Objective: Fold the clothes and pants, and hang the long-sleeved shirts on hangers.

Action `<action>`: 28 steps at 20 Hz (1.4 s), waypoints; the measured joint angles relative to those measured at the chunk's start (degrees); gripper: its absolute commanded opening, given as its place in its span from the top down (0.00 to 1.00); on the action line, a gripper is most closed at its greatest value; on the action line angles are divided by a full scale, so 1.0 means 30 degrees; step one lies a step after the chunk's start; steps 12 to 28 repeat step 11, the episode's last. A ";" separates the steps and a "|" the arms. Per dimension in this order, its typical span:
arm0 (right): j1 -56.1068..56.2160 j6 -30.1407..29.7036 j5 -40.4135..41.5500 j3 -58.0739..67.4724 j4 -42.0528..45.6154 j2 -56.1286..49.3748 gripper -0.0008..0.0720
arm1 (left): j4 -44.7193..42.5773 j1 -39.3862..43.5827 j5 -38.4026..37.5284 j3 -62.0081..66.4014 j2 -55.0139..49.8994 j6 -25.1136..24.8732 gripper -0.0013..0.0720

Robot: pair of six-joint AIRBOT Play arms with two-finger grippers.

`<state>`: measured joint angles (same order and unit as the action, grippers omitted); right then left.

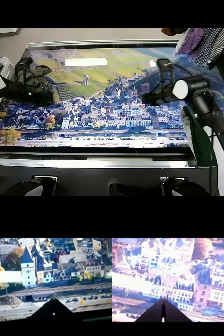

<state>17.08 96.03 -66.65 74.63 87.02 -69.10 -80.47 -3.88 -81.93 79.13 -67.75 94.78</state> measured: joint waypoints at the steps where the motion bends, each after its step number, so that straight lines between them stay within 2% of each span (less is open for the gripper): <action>1: 0.0226 -0.0087 -0.0204 0.0000 0.0044 0.0000 0.94 | -0.0044 0.0000 -0.0073 -0.0131 0.0066 -0.0029 0.96; 8: 0.0758 -0.0393 -0.1413 0.0000 0.0051 0.0007 0.94 | -0.0102 0.0007 -0.0291 -0.0401 0.0240 -0.0029 0.96; 28: 0.0801 -0.0444 -0.1552 0.0000 0.0051 0.0007 0.94 | -0.0109 0.0007 -0.0313 -0.0423 0.0240 -0.0029 0.96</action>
